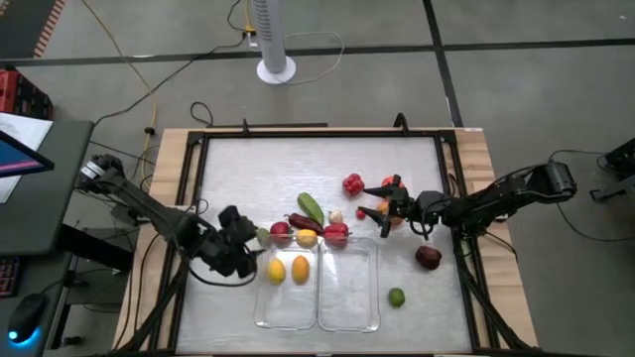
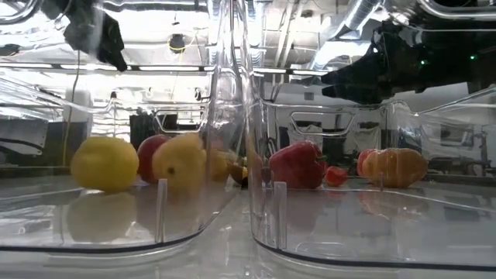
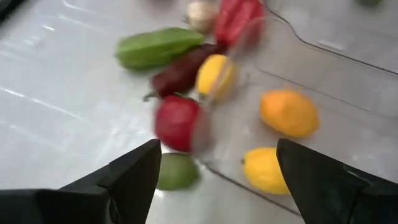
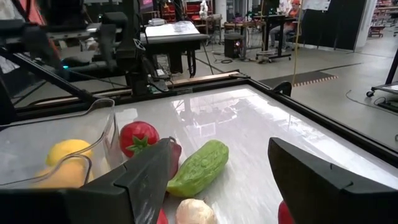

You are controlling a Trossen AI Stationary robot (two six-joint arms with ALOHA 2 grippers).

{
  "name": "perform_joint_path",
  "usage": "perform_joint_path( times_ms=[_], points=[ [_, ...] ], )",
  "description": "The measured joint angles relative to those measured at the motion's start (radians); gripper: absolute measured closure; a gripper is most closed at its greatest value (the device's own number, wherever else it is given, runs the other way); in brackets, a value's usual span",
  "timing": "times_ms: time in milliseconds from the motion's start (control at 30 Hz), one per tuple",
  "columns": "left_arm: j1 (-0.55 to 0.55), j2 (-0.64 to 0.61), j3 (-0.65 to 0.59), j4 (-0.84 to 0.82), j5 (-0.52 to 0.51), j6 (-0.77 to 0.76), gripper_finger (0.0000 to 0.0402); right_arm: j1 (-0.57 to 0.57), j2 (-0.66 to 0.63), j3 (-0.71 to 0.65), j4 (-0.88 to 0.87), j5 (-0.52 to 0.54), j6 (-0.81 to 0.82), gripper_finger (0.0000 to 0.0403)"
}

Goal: Sort produce into baskets
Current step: Put the top lime into the left transparent bin

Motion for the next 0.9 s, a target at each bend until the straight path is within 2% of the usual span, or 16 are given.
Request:
perform_joint_path(
  times_ms=[100,233,500,700,900],
  points=[
    [0.020,-0.036,-0.046,-0.056,0.000,0.000,0.0095,0.000,0.000,0.000,0.002,0.000,0.000,0.0106],
    [0.042,-0.045,-0.136,-0.080,0.068,0.017,0.0095,0.000,0.000,0.000,0.004,0.000,0.000,0.0106],
    [0.085,-0.040,-0.241,-0.010,0.190,0.111,0.0095,0.000,0.000,0.000,0.012,0.000,0.000,0.0106],
    [0.139,-0.038,-0.265,0.074,0.198,0.260,0.0095,0.000,0.000,0.000,0.012,0.000,0.000,0.0106],
    [0.159,-0.016,-0.265,0.108,0.135,0.545,0.0095,0.000,0.000,0.000,0.012,0.000,-0.002,0.0106]
  ],
)
